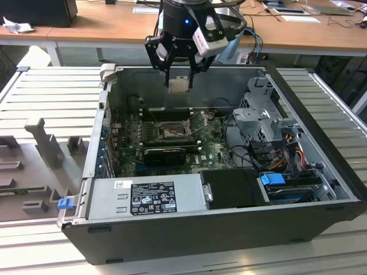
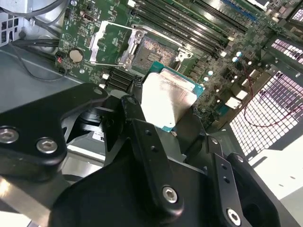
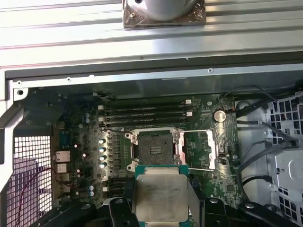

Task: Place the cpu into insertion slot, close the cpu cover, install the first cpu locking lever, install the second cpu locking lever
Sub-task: 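Place the cpu into insertion slot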

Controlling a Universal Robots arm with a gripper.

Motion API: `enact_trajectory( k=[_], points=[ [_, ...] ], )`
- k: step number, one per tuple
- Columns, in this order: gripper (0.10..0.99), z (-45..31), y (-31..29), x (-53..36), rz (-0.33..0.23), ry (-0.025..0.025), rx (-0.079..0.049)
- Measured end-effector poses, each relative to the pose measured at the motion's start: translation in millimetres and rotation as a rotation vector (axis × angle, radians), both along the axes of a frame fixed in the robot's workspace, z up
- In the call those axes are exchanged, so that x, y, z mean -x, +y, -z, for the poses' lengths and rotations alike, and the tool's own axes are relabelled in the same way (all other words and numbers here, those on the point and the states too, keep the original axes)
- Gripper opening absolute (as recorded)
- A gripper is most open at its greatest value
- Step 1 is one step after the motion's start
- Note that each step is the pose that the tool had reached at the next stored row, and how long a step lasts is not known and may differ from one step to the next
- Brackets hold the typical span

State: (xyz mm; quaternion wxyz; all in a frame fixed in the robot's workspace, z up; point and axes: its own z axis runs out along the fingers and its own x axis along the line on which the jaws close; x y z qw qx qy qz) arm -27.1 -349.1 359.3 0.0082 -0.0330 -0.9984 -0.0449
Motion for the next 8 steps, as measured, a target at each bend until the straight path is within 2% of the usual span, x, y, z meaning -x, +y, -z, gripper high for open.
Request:
enact_trajectory(
  k=[8],
  points=[
    [0.529,0.8,-0.1,-0.1,0.022,0.0001,0.003]
  ],
)
